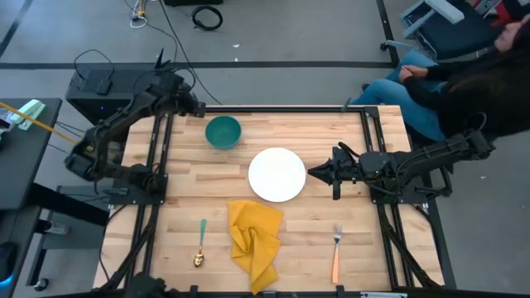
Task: Set table place
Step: Stack the green bowl on top of the white plate
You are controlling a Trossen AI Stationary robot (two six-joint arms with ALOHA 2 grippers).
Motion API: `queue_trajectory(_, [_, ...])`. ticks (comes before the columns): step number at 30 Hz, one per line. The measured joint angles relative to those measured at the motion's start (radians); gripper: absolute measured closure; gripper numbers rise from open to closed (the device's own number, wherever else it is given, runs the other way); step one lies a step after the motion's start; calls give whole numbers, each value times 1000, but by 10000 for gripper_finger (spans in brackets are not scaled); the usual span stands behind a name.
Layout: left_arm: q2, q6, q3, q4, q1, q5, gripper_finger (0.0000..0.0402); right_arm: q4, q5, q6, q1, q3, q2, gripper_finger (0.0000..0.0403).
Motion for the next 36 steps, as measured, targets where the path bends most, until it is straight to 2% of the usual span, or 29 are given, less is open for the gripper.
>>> queue_trajectory(3, [64, -6, 24, 5, 27, 36, 279, 0, 0, 0, 0, 0, 0, 375])
queue_trajectory(12, [209, -8, 55, 0, 48, 43, 239, 0, 0, 0, 0, 0, 0, 375])
queue_trajectory(16, [251, 0, 55, 1, 45, 107, 225, 0, 0, 0, 0, 0, 0, 375])
queue_trajectory(32, [291, 20, 55, 4, 37, 130, 208, -1, 0, 0, 0, 0, 0, 375])
queue_trajectory(36, [291, 26, 55, 4, 33, 174, 205, 0, 0, 0, 0, 0, 0, 375])
